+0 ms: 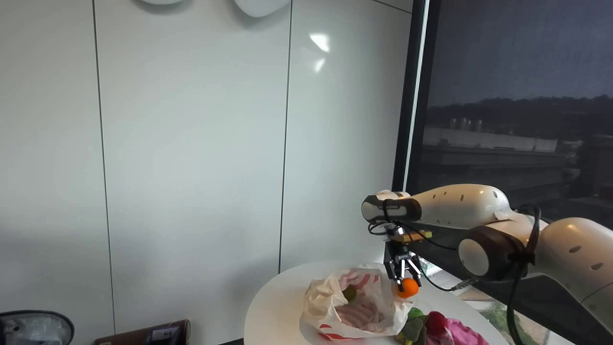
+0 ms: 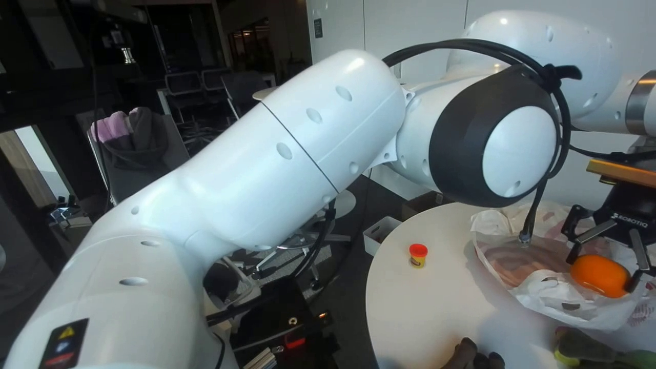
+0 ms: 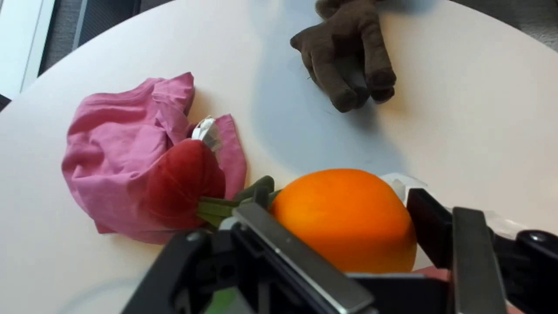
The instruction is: Remove some items from the plastic bag and put it on the table
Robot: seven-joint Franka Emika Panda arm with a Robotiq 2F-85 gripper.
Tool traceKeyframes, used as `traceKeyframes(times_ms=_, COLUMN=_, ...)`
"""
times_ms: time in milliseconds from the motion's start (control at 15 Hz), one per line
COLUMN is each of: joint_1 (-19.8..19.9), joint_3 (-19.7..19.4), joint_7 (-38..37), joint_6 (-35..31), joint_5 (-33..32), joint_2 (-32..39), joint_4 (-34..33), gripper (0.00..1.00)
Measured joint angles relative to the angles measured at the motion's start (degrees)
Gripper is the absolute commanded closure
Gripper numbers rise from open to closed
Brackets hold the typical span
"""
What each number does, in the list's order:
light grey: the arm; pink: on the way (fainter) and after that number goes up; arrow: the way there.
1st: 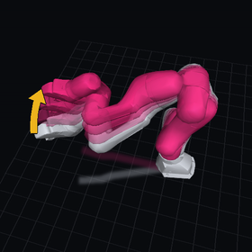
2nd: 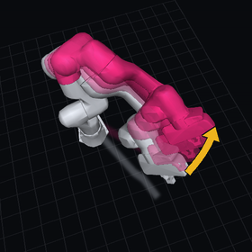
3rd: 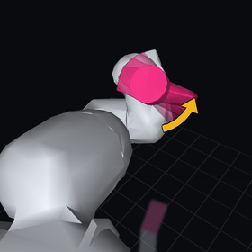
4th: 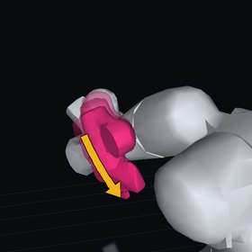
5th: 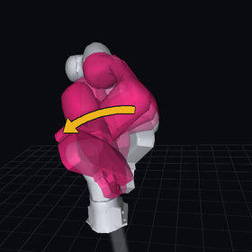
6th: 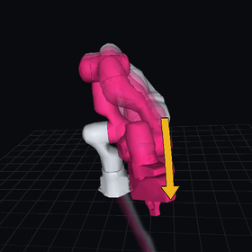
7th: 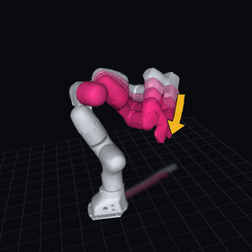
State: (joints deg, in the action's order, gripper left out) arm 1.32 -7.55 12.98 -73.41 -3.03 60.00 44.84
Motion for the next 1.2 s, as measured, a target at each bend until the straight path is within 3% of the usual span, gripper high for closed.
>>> traceKeyframes(times_ms=333, joint_1=1.46, joint_3=-3.63, joint_7=-5.19, joint_6=-3.04, joint_5=-1.07, joint_2=2.87, joint_4=0.82, gripper=0.46)
traceKeyframes(times_ms=667, joint_1=1.68, joint_3=-6.85, joint_7=-9.47, joint_6=-19.29, joint_5=-4.83, joint_2=9.88, joint_4=1.05, gripper=0.46)
traceKeyframes(times_ms=733, joint_1=1.6, joint_3=-7.64, joint_7=-10.6, joint_6=-21.7, joint_5=-5.88, joint_2=11.14, joint_4=1.07, gripper=0.09)
traceKeyframes(times_ms=867, joint_1=1.57, joint_3=-8.65, joint_7=-13.37, joint_6=-25.54, joint_5=-7.03, joint_2=13.45, joint_4=1.07, gripper=0.0)
traceKeyframes(times_ms=1200, joint_1=0.22, joint_3=-8.85, joint_7=-17.25, joint_6=-26.96, joint_5=-7.09, joint_2=13.7, joint_4=0.56, gripper=0.0)
